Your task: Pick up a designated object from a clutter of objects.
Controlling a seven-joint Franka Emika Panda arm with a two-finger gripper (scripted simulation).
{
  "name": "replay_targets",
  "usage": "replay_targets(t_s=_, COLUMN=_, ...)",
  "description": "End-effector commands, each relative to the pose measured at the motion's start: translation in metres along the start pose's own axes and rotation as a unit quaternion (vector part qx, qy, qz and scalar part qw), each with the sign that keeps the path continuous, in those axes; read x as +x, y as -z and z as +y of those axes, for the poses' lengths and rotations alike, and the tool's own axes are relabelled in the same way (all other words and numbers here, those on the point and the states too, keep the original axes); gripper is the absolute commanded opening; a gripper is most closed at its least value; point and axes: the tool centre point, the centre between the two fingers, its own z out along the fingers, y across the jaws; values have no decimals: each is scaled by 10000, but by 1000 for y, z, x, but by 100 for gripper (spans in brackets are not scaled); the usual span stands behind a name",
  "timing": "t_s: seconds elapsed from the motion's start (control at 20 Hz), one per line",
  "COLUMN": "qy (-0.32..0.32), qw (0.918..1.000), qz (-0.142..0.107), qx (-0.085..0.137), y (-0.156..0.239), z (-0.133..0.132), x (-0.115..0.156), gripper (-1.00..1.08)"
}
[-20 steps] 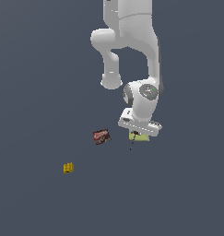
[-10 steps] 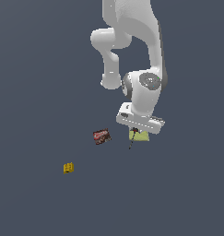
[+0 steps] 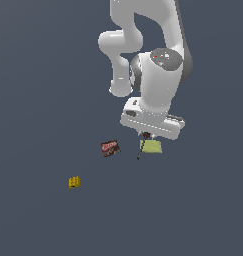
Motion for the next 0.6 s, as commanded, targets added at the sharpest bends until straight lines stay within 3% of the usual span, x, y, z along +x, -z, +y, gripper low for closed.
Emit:
replay_targets(t_s=0.0, qy=2, qw=10000, qz=-1, qx=1, y=25, z=2, x=10, gripper=-100)
replay_targets(t_s=0.55, qy=0, qw=10000, qz=0, qx=-2, y=126, z=11, x=55, gripper=-100)
